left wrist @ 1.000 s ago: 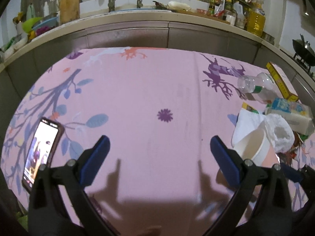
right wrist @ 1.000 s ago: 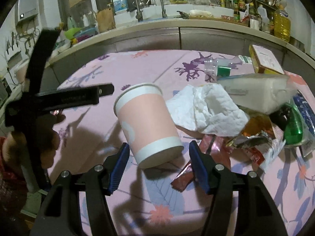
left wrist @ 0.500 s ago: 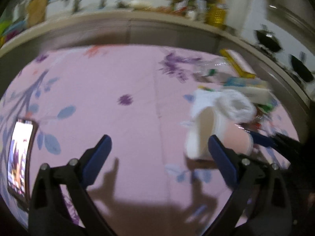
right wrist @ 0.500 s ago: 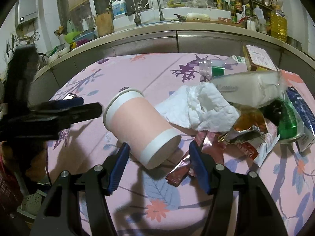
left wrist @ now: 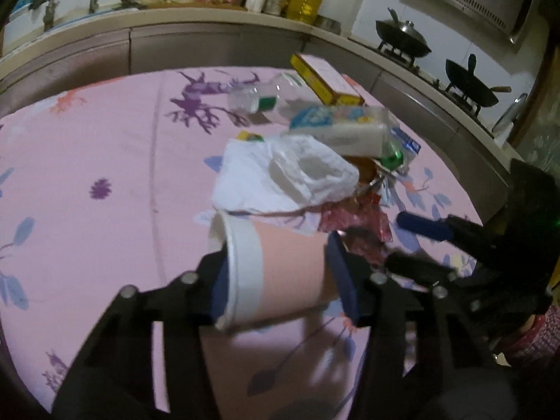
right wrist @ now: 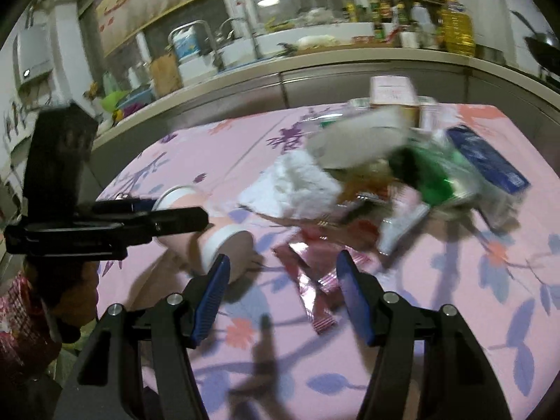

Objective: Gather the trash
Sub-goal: 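Close the left gripper on the rim of the pink paper cup, then grasp the pink candy wrapper with the right gripper while the left holds the cup, then carry cup and wrapper to the round bin and open both grippers over it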

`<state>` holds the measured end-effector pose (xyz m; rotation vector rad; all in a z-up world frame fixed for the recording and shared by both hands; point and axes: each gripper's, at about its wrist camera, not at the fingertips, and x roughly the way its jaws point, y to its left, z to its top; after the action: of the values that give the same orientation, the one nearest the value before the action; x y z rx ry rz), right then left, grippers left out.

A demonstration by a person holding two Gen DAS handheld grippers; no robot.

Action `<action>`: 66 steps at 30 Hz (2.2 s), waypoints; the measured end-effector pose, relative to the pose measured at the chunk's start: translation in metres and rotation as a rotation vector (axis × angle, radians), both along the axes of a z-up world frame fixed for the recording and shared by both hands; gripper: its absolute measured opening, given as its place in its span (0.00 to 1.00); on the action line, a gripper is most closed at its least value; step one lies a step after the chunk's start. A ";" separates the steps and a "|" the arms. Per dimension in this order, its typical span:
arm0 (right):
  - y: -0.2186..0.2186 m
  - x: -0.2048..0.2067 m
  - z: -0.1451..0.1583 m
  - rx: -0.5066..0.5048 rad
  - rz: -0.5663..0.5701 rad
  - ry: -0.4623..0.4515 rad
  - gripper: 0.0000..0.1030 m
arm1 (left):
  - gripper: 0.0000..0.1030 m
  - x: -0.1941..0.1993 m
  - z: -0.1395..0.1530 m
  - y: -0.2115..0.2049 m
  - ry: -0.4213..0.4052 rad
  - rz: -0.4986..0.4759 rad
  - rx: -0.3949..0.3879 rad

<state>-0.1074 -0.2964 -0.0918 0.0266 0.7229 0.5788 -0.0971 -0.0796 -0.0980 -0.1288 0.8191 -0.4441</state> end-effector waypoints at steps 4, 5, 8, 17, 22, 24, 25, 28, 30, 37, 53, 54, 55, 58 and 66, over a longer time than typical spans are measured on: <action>-0.016 -0.001 -0.005 -0.004 -0.038 0.016 0.59 | 0.44 -0.002 -0.001 -0.004 0.006 0.000 -0.016; -0.018 -0.001 -0.006 -0.009 -0.039 0.016 0.59 | 0.44 -0.004 -0.001 -0.005 0.006 0.001 -0.013; -0.016 0.002 -0.010 -0.031 -0.041 0.020 0.59 | 0.44 -0.008 -0.002 -0.004 0.015 0.011 -0.017; 0.000 0.029 -0.026 -0.039 0.001 0.065 0.51 | 0.30 -0.031 -0.005 0.006 0.066 0.034 -0.073; 0.013 0.030 -0.033 -0.066 0.040 0.081 0.13 | 0.02 -0.037 -0.007 0.001 0.091 0.028 -0.066; 0.011 0.026 -0.031 -0.051 0.054 0.082 0.10 | 0.02 -0.036 -0.008 0.002 0.100 0.041 -0.070; 0.010 0.023 -0.029 -0.047 0.059 0.078 0.09 | 0.01 -0.037 -0.006 0.004 0.102 0.045 -0.084; 0.003 0.009 -0.017 -0.026 0.080 0.059 0.07 | 0.01 -0.038 0.007 0.004 0.083 0.048 -0.100; -0.004 0.002 -0.011 -0.002 0.082 0.052 0.07 | 0.01 -0.039 0.016 0.001 0.067 0.037 -0.097; -0.067 -0.010 0.015 0.122 -0.030 0.013 0.07 | 0.02 -0.027 0.050 -0.059 0.007 -0.113 -0.041; -0.370 0.054 0.017 0.231 -0.709 -0.006 0.07 | 0.02 0.132 0.097 -0.421 -0.069 -0.593 0.089; -0.385 0.062 0.011 0.233 -0.732 0.017 0.07 | 0.02 0.144 0.093 -0.441 -0.050 -0.601 0.093; -0.397 0.071 0.005 0.236 -0.746 0.042 0.07 | 0.02 0.156 0.086 -0.460 -0.023 -0.608 0.092; -0.420 0.086 -0.012 0.239 -0.777 0.090 0.08 | 0.02 0.188 0.060 -0.500 0.047 -0.596 0.085; -0.439 0.123 -0.048 0.255 -0.784 0.198 0.35 | 0.55 0.239 -0.002 -0.527 0.255 -0.468 -0.004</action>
<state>0.0153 -0.7357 -0.1401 0.5864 0.7575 -0.0914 0.1415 -0.6062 -0.1001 0.0057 1.1031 -0.8826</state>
